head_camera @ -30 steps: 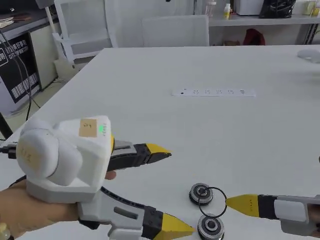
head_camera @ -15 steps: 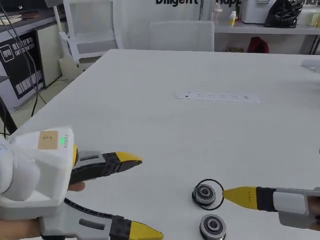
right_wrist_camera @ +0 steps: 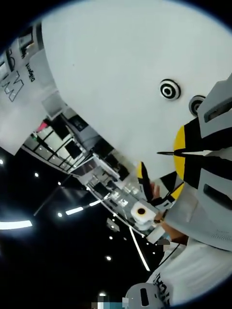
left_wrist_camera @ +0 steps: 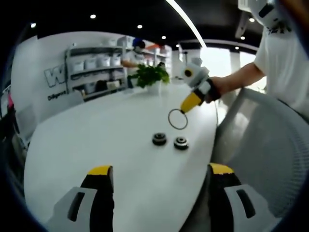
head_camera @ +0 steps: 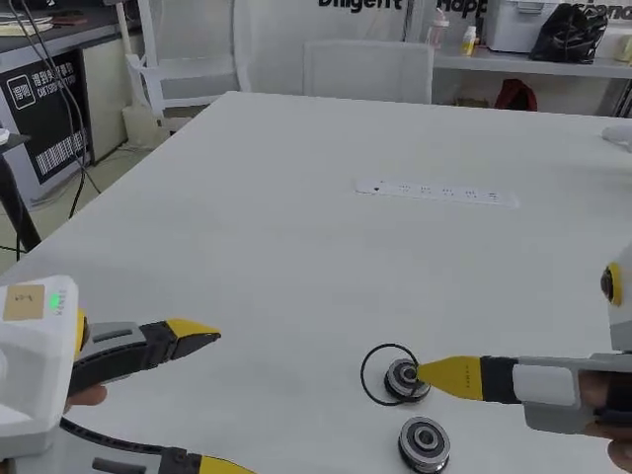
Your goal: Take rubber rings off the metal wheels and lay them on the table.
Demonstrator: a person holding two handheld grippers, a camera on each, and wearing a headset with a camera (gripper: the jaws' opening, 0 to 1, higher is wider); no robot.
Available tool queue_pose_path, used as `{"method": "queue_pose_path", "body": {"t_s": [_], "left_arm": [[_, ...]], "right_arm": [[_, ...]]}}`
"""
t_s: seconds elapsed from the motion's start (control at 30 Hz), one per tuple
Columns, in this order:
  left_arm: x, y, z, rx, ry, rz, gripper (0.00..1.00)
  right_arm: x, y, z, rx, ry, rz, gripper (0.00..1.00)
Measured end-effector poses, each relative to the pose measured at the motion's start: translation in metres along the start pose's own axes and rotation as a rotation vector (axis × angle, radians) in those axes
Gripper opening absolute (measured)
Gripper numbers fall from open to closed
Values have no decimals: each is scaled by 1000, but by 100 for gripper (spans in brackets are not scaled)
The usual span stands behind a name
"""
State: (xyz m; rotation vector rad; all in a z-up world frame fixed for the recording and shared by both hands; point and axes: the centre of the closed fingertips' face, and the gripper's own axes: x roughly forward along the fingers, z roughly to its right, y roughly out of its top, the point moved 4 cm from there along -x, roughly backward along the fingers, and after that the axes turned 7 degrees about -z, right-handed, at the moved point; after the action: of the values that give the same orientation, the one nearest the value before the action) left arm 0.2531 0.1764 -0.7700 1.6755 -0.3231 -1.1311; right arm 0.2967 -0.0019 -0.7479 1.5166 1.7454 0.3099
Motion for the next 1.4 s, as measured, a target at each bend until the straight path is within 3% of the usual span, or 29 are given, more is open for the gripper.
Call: {"method": "queue_pose_path", "body": {"t_s": [0.23, 0.6, 0.73, 1.17, 1.4], "left_arm": [[-5, -8, 1, -14, 10, -12, 81], [-6, -13, 1, -35, 21, -10, 81], [-5, -14, 3, -48, 22, -10, 81], [-13, -13, 2, -49, 48, -8, 81], [-17, -13, -1, -59, 68, -1, 81]], "right_arm": [[18, 2, 5, -7, 4, -44, 0], [48, -16, 20, -38, -16, -186, 0], [58, -23, 33, -46, -43, -228, 0], [71, -29, 59, -29, -95, -278, 0], [69, -27, 66, -16, -132, -269, 0]]}}
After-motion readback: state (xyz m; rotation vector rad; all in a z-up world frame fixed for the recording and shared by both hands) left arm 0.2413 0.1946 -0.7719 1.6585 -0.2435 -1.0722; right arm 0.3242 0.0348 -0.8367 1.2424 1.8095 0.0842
